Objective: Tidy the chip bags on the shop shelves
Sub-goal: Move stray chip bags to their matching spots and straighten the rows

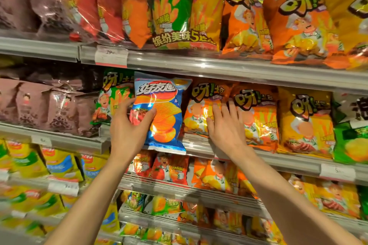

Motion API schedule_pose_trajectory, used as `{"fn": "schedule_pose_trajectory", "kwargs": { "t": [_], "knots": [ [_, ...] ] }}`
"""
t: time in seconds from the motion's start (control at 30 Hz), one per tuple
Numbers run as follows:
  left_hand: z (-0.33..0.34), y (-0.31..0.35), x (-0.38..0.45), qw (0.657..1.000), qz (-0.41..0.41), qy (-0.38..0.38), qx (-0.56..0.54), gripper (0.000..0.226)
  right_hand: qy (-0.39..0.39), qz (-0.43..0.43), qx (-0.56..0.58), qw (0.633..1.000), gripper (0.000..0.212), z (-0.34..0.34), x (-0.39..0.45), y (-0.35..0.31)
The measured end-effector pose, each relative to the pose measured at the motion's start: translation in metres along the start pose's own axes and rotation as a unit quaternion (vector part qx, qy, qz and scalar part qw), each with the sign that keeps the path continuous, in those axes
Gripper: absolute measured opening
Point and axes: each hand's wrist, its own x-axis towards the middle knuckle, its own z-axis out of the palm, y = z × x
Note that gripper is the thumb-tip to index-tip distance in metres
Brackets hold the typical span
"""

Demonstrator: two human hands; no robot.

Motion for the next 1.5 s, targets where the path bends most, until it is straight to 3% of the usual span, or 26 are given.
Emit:
{"fn": "schedule_pose_trajectory", "kwargs": {
  "t": [0.1,0.2,0.33,0.4,0.47,0.5,0.6,0.63,0.8,0.9,1.0,1.13,1.3,1.4,1.5],
  "knots": [
    [0.002,-0.002,-0.001,1.000,-0.008,-0.009,-0.016,0.059,0.027,-0.017,0.106,0.994,0.054,-0.014,-0.005,0.001],
    [0.007,-0.002,-0.006,0.999,-0.011,-0.024,-0.037,0.053,0.031,0.008,0.297,0.954,0.039,-0.033,-0.026,-0.009],
    [0.016,0.004,-0.020,0.996,-0.023,-0.061,-0.065,0.062,-0.085,0.117,0.512,0.847,0.054,-0.048,-0.053,-0.028],
    [0.023,0.007,-0.030,0.994,-0.019,-0.083,-0.066,0.061,-0.118,0.138,0.564,0.805,0.050,-0.044,-0.061,-0.031],
    [0.027,0.013,-0.041,0.991,-0.015,-0.115,-0.071,0.051,-0.126,0.148,0.585,0.787,0.023,-0.038,-0.067,-0.032],
    [0.030,0.015,-0.048,0.987,-0.018,-0.132,-0.086,0.047,-0.126,0.161,0.591,0.780,0.021,-0.039,-0.072,-0.030],
    [0.036,0.016,-0.062,0.977,-0.020,-0.170,-0.123,0.039,-0.113,0.188,0.603,0.767,0.064,-0.039,-0.087,-0.016],
    [0.038,0.015,-0.065,0.975,-0.023,-0.177,-0.133,0.042,-0.103,0.200,0.606,0.763,0.065,-0.042,-0.092,-0.010],
    [0.058,0.010,-0.088,0.944,-0.095,-0.236,-0.210,0.050,-0.090,0.235,0.591,0.766,0.027,-0.049,-0.123,0.026],
    [0.073,0.018,-0.108,0.910,-0.129,-0.299,-0.255,0.027,-0.083,0.252,0.588,0.764,0.028,-0.051,-0.140,0.049],
    [0.093,0.026,-0.129,0.884,-0.152,-0.337,-0.288,0.025,-0.064,0.263,0.575,0.772,0.026,-0.059,-0.158,0.071],
    [0.121,0.043,-0.160,0.865,-0.185,-0.345,-0.314,0.022,-0.028,0.281,0.574,0.769,0.024,-0.072,-0.186,0.106],
    [0.161,0.075,-0.208,0.864,-0.191,-0.354,-0.302,0.049,-0.012,0.306,0.576,0.758,0.027,-0.092,-0.228,0.165],
    [0.194,0.102,-0.244,0.862,-0.180,-0.361,-0.308,0.045,0.001,0.340,0.578,0.742,0.032,-0.101,-0.254,0.213],
    [0.235,0.133,-0.285,0.861,-0.174,-0.359,-0.315,0.040,0.023,0.354,0.583,0.731,0.023,-0.118,-0.282,0.267]
  ]
}}
